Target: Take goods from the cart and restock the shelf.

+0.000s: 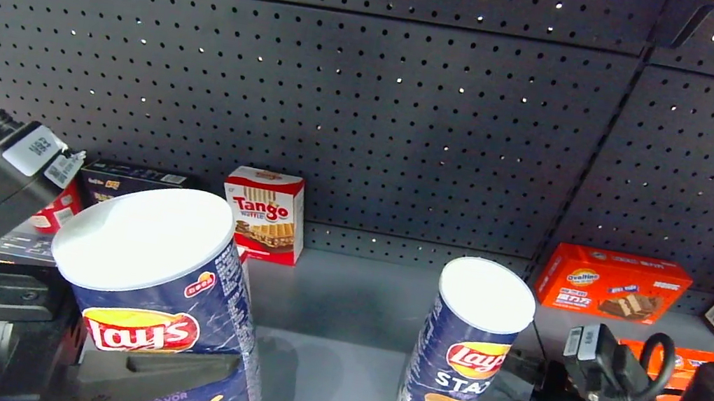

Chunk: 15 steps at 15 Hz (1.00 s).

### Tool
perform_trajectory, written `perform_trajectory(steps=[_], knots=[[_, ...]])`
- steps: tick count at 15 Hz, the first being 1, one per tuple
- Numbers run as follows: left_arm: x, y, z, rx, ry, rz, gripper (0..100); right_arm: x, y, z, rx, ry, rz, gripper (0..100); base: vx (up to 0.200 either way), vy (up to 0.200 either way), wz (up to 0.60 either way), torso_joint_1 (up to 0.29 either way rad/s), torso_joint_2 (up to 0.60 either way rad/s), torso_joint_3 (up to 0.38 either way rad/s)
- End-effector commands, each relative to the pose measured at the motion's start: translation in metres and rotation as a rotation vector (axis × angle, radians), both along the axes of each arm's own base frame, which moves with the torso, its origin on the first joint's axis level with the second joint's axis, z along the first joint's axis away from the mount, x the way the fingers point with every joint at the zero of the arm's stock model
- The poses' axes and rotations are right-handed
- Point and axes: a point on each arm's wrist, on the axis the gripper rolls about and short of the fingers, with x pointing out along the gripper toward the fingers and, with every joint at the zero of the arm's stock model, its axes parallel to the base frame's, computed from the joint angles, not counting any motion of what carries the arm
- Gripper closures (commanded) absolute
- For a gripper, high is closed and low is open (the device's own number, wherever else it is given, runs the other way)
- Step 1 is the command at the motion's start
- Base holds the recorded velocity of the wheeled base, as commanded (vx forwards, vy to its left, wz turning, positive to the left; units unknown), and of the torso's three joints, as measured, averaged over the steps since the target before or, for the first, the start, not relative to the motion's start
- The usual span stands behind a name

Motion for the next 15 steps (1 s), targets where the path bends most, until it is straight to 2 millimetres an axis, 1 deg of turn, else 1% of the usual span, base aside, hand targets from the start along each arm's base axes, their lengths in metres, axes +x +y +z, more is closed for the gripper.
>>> perform_trajectory(steps=[1,3,4,8,9,11,13,14,15], knots=[[0.0,0.0,0.0,0.0,0.0,-0.001,100,-0.016,-0.009,0.013,0.035,-0.055,0.017,0,0.0,0.0,0.0,0.0,0.0,0.0],[0.0,0.0,0.0,0.001,-0.002,0.0,100,-0.021,-0.013,0.02,0.039,-0.086,0.018,0,0.0,0.0,0.0,0.0,0.0,0.0],[0.0,0.0,0.0,0.001,-0.002,-0.001,100,-0.026,-0.018,0.025,0.036,-0.098,0.016,0,0.0,0.0,0.0,0.0,0.0,0.0],[0.0,0.0,0.0,0.002,0.0,-0.001,100,-0.046,-0.041,0.037,0.018,-0.079,-0.017,0,0.0,0.0,0.0,0.0,0.0,0.0],[0.0,0.0,0.0,0.001,-0.002,-0.001,100,-0.053,-0.049,0.042,0.02,-0.08,-0.031,0,0.0,0.0,0.0,0.0,0.0,0.0],[0.0,0.0,0.0,0.002,0.0,0.0,100,-0.067,-0.061,0.063,0.054,-0.122,-0.04,0,0.0,0.0,0.0,0.0,0.0,0.0],[0.0,0.0,0.0,0.001,-0.002,0.0,100,-0.078,-0.069,0.096,0.071,-0.144,-0.04,0,0.0,0.0,0.0,0.0,0.0,0.0],[0.0,0.0,0.001,0.0,-0.003,-0.001,100,-0.087,-0.076,0.115,0.063,-0.135,-0.045,0,0.0,0.0,0.0,0.0,0.0,0.0],[0.0,0.0,0.001,-0.001,-0.006,0.0,100,-0.095,-0.082,0.128,0.053,-0.121,-0.047,0,0.0,0.0,0.0,0.0,0.0,0.0]])
